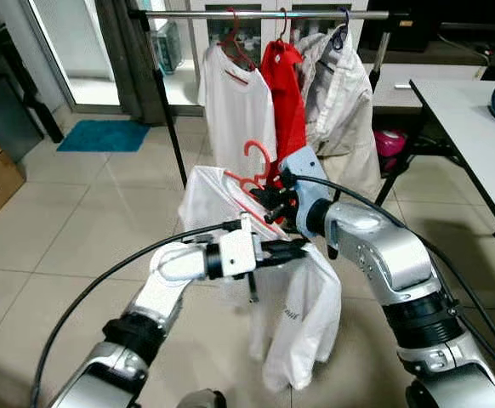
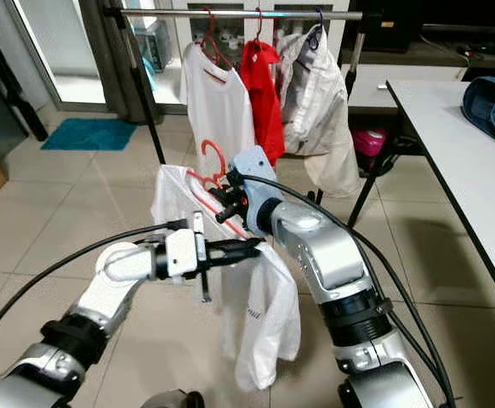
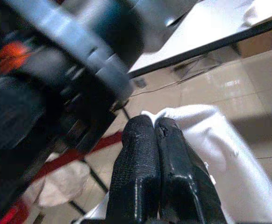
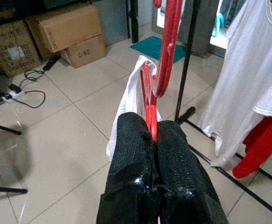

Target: Hang hanger

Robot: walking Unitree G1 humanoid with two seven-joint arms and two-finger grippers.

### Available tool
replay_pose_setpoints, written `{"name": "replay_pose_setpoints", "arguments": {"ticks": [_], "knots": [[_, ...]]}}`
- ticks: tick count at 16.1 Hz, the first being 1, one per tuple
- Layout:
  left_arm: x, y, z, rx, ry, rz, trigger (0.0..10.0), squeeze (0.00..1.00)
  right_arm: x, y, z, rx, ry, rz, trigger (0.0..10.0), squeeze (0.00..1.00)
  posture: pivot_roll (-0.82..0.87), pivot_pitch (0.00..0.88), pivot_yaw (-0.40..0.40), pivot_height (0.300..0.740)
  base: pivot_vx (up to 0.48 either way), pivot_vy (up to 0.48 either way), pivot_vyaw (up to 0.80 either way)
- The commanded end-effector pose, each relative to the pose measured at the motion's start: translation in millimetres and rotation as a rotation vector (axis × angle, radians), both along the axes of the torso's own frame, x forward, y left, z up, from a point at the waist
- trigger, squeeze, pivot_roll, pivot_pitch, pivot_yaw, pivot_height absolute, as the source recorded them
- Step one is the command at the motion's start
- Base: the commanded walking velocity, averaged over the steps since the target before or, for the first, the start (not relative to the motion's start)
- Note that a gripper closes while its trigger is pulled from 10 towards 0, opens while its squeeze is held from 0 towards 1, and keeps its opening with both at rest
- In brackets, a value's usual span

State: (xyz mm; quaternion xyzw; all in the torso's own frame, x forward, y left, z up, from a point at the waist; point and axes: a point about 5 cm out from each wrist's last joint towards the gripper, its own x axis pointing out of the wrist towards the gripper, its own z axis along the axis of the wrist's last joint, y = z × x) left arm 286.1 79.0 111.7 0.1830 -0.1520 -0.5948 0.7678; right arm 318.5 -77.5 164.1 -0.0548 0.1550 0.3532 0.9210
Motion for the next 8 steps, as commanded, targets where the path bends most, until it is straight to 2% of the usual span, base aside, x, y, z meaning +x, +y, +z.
{"name": "replay_pose_setpoints", "arguments": {"ticks": [1, 2, 5, 7, 8], "knots": [[5.3, 9.3, 11.3, -0.042, -0.042, 0.070, 0.0, 0.00, 0.7, -1.5, -1.4, -0.014, -0.017, -0.008, 10.0, 0.00, -0.10, 0.000, 0.088, 0.740, 0.000, 0.000, 0.00], [6.0, 12.7, 14.2, -0.056, -0.041, 0.090, 0.0, 0.00, 0.6, -2.3, -2.8, -0.016, -0.014, -0.009, 10.0, 0.00, -0.10, 0.000, 0.088, 0.740, 0.000, 0.000, 0.00], [7.9, 16.1, 11.9, -0.027, -0.056, 0.135, 0.0, 0.00, 0.6, -2.1, -5.2, -0.028, -0.010, 0.002, 10.0, 0.00, -0.09, 0.000, 0.076, 0.740, 0.000, 0.000, 0.00], [4.5, 8.9, 10.7, -0.027, -0.031, 0.101, 0.0, 0.00, 0.1, 0.0, -5.4, -0.030, -0.013, 0.013, 10.0, 0.00, -0.09, 0.000, 0.077, 0.740, 0.000, 0.000, 0.00], [1.2, 6.3, 6.7, -0.020, 0.025, 0.079, 10.0, 0.00, 0.3, -0.4, -5.4, -0.033, -0.017, 0.011, 10.0, 0.00, -0.09, 0.000, 0.080, 0.740, 0.000, 0.000, 0.00]]}}
